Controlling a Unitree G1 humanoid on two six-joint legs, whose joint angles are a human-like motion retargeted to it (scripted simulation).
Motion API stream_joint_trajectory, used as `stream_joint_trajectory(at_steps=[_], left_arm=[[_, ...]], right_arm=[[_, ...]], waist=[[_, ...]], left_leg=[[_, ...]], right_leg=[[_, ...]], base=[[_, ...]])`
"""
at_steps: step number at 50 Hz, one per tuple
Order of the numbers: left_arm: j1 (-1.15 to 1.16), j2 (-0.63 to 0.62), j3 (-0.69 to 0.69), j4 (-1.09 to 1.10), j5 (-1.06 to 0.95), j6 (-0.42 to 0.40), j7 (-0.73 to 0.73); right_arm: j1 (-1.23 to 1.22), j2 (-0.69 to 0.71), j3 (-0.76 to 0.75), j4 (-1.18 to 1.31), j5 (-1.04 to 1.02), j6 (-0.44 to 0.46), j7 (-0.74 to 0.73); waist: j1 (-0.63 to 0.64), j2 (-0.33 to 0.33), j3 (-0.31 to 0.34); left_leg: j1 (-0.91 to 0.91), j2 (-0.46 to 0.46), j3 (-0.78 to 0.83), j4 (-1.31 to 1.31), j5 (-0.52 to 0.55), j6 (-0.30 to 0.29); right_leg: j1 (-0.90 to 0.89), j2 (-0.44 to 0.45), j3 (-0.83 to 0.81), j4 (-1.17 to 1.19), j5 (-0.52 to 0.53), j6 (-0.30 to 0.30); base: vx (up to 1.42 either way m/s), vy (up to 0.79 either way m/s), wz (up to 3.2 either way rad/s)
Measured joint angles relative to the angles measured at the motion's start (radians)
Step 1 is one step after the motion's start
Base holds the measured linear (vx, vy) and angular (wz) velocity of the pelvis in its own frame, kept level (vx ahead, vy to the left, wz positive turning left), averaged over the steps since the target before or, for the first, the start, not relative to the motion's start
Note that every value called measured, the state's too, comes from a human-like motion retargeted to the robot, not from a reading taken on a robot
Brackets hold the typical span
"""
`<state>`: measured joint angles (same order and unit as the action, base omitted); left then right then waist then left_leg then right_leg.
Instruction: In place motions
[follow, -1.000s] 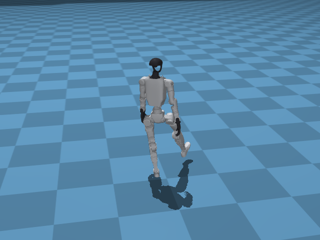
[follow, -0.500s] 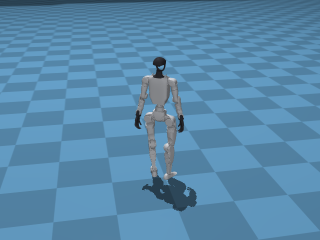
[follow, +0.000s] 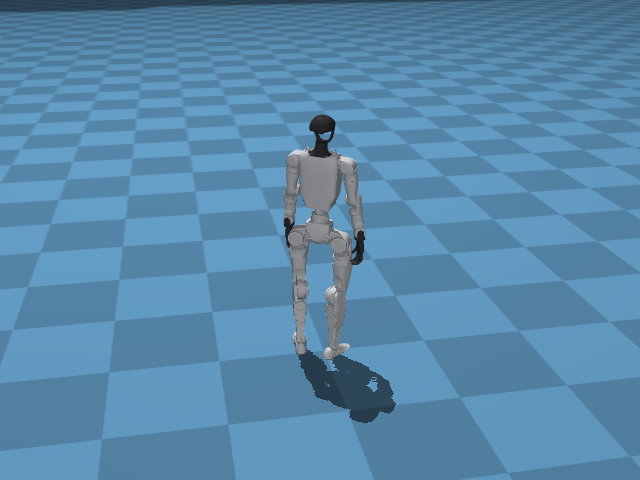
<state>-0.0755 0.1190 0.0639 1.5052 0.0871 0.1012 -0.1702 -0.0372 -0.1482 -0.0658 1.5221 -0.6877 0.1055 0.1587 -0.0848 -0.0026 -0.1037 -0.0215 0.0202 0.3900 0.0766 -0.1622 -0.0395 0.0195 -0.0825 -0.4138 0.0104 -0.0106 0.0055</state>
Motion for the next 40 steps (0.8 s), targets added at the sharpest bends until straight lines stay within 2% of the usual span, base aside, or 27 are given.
stream_joint_trajectory(at_steps=[15, 22, 40], left_arm=[[0.061, 0.018, 0.066, 0.195, -0.006, 0.034, -0.012], [0.098, 0.013, 0.091, 0.195, 0.0, 0.05, -0.026], [0.048, -0.005, 0.06, 0.126, -0.018, 0.024, -0.018]], right_arm=[[0.026, -0.009, 0.016, 0.033, -0.056, 0.022, -0.028], [0.023, -0.012, 0.018, 0.03, -0.058, 0.032, -0.024], [0.002, 0.012, 0.051, -0.007, -0.066, 0.016, 0.002]], waist=[[-0.027, 0.012, -0.01], [-0.024, 0.013, -0.011], [0.003, -0.001, -0.016]], left_leg=[[0.018, 0.013, 0.036, -0.013, -0.009, -0.009], [0.02, 0.01, 0.036, -0.021, -0.009, -0.008], [0.007, -0.007, 0.005, -0.023, -0.004, 0.002]], right_leg=[[-0.014, 0.015, 0.034, 0.002, -0.001, -0.004], [-0.015, 0.015, 0.035, 0.002, -0.002, -0.002], [-0.003, 0.004, 0.004, -0.004, -0.009, 0.005]], base=[[0.0, -0.01, -0.04], [0.0, 0.0, 0.0], [0.0, 0.0, 0.0]])
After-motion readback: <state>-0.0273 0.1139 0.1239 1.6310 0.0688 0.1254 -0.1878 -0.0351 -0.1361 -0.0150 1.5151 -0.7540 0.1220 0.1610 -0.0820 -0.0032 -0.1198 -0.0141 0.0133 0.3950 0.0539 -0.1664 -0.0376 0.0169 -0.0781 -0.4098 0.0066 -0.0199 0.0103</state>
